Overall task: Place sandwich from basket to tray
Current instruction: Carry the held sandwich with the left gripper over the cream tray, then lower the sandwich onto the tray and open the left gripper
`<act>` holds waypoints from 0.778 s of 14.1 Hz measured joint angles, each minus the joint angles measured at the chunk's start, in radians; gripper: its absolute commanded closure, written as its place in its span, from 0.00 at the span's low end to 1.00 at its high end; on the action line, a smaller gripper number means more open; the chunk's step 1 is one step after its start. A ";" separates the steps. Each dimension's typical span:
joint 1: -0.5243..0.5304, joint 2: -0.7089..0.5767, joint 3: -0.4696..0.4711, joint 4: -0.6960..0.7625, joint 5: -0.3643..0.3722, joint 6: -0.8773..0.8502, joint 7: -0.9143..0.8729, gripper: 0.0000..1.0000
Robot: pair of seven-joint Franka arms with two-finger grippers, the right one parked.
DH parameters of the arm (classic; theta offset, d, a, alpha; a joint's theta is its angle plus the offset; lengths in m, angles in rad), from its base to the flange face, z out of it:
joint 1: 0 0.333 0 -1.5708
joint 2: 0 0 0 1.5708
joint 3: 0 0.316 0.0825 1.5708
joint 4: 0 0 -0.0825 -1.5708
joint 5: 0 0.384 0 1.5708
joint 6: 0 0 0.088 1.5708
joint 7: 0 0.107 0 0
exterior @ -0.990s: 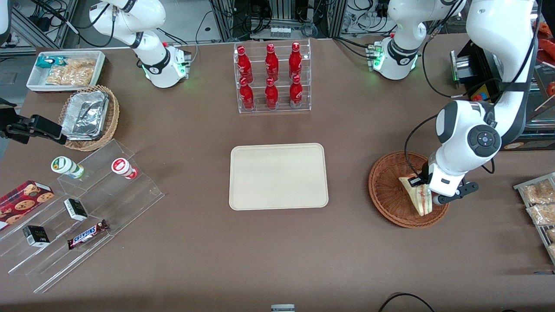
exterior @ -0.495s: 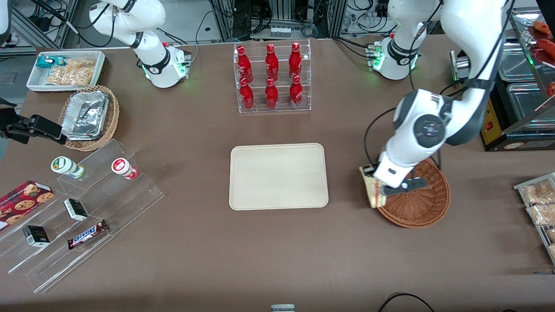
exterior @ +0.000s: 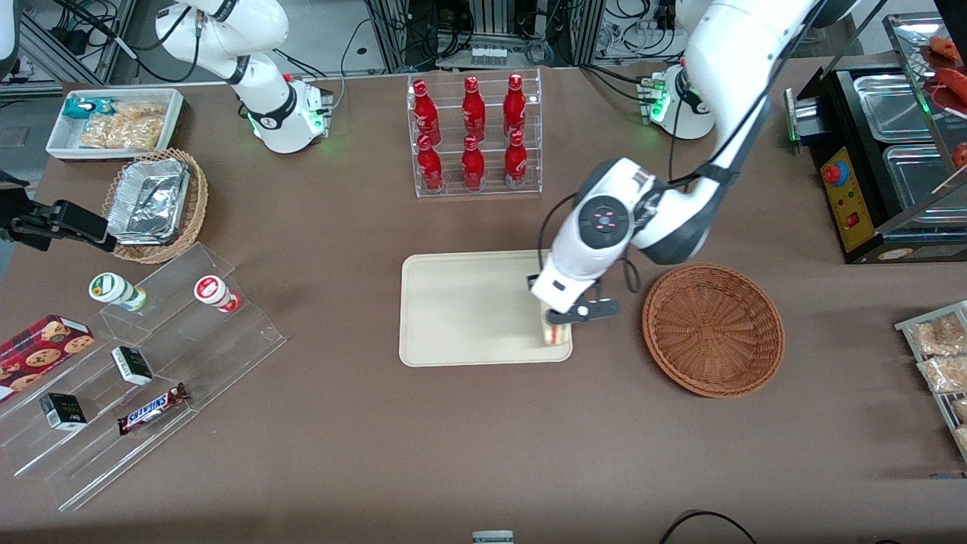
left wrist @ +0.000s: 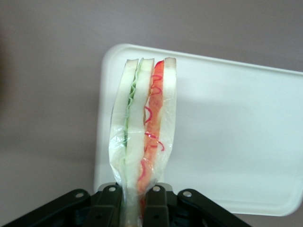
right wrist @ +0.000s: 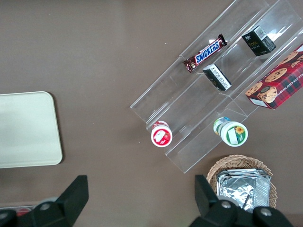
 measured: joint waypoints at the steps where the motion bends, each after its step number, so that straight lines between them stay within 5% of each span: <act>1: -0.030 0.028 0.001 0.031 0.021 0.000 -0.029 0.83; 9: -0.196 0.212 0.006 0.215 0.106 0.000 -0.206 0.81; 10: -0.201 0.221 0.006 0.224 0.114 0.000 -0.213 0.73; 11: -0.202 0.228 0.007 0.228 0.127 0.000 -0.217 0.55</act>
